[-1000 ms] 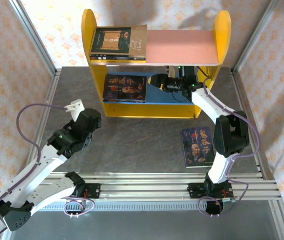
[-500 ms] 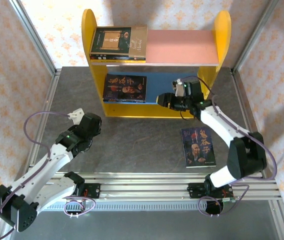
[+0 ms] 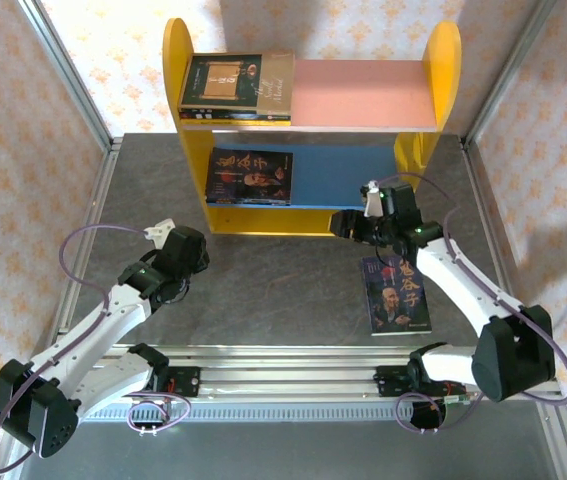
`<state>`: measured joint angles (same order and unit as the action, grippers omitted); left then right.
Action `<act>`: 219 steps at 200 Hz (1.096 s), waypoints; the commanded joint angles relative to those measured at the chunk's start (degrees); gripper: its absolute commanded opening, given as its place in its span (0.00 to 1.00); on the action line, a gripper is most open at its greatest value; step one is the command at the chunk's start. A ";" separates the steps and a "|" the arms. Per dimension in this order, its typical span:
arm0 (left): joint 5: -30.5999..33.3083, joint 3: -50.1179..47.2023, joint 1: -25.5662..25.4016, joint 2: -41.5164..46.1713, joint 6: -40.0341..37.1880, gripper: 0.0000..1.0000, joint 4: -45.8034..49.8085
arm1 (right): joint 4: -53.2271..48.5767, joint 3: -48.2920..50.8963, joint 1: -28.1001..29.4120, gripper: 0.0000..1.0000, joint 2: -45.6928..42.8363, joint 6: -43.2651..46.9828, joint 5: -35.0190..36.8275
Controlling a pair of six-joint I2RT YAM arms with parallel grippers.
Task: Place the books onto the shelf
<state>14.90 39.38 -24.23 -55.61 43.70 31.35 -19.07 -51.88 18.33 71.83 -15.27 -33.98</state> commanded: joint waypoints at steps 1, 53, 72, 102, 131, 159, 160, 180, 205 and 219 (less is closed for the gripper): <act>-0.37 -1.40 0.56 0.24 -0.89 0.60 -1.14 | -5.34 1.96 -0.23 0.64 -3.14 -0.36 5.36; -2.40 -1.76 0.60 -1.14 -1.69 0.60 -3.86 | -9.32 6.99 -0.23 0.63 -4.86 -3.40 10.18; -2.96 -2.03 0.59 -1.81 -1.69 0.60 -5.11 | -11.03 8.46 -0.30 0.64 -5.64 -4.67 13.74; -3.60 -1.60 0.58 -2.98 -2.21 0.60 -6.33 | -14.91 8.47 -0.23 0.67 -5.62 -4.28 17.42; -3.72 -1.68 0.59 -3.12 -2.70 0.60 -6.74 | -16.81 7.67 -0.26 0.70 -5.33 -4.09 18.85; -4.50 -1.82 0.54 -2.49 -2.91 0.60 -8.52 | -20.94 5.09 -0.25 0.72 -4.19 -1.81 23.63; -4.60 -1.79 0.52 -2.49 -3.01 0.60 -8.65 | -21.11 4.97 -0.24 0.72 -4.22 -1.75 23.88; -4.73 -0.98 0.59 -2.48 -3.35 0.60 -9.12 | -23.04 3.60 -0.22 0.73 -3.03 -0.91 25.79; -4.67 -0.44 0.57 -2.57 -3.54 0.60 -8.86 | -22.44 4.43 -0.28 0.74 -2.73 -1.51 25.67; -4.74 -0.69 0.61 -2.57 -3.36 0.60 -9.05 | -21.51 5.20 -0.26 0.74 -2.18 -1.75 24.67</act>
<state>10.41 38.09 -24.21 -58.54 41.47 23.24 -39.24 -46.83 18.26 68.75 -17.32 -11.29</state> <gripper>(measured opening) 0.597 0.741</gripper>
